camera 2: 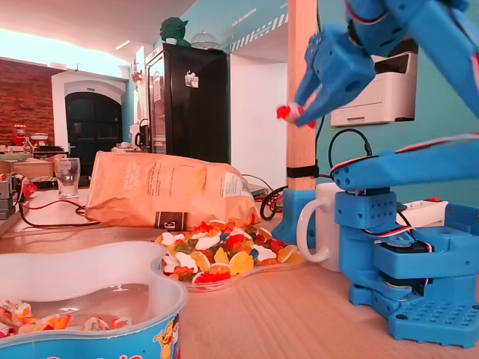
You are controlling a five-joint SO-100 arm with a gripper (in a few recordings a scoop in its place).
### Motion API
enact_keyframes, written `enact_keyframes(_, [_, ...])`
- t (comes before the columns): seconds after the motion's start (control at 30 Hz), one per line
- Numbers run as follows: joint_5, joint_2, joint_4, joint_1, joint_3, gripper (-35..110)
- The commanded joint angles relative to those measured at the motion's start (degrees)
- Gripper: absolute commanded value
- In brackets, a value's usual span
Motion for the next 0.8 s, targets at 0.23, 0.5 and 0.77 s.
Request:
enact_keyframes(0.23, [1.6, -13.0, 1.1, 9.1, -2.3, -4])
enact_keyframes(0.5, [1.7, -21.4, 2.0, 14.9, -2.5, -4])
enact_keyframes(0.77, [1.2, -22.0, 2.5, 22.9, -3.6, -4])
